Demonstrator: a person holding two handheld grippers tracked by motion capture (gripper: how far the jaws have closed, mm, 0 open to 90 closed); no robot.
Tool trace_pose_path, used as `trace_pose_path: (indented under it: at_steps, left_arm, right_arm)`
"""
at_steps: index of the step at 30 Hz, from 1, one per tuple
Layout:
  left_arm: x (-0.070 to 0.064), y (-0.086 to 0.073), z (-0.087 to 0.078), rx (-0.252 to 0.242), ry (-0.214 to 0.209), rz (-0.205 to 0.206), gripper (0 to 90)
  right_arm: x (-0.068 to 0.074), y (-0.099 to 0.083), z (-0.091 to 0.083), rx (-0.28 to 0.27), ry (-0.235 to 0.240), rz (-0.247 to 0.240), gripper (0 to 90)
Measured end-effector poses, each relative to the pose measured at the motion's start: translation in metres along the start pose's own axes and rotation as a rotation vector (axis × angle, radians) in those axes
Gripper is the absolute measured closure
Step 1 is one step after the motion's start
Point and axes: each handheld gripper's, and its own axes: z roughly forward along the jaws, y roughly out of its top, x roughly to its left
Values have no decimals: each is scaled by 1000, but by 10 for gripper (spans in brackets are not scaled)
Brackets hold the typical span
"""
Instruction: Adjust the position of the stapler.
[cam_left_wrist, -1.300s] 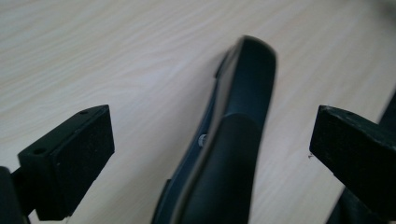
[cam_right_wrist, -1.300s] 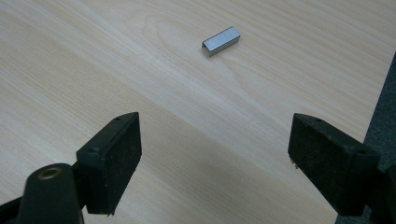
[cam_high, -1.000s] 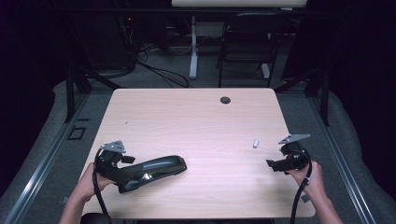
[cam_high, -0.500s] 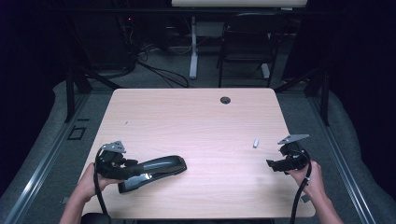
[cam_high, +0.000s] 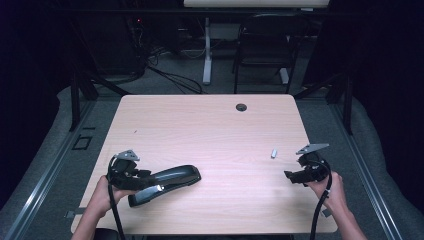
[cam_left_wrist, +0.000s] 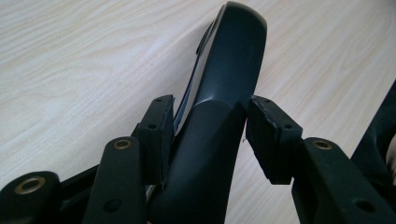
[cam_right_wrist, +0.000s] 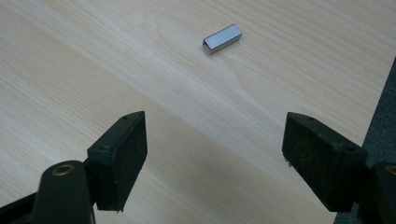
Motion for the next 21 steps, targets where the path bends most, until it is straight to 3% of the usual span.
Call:
trace_pose_path:
  at_steps: [9,21]
  left_arm:
    - [-12,9,10,-11,71,-1,526]
    - [-18,25,24,-15,113,-24,548]
  right_arm:
    - [1,2,1,5,-1,-13,219]
    - [3,3,3,15,1,-16,218]
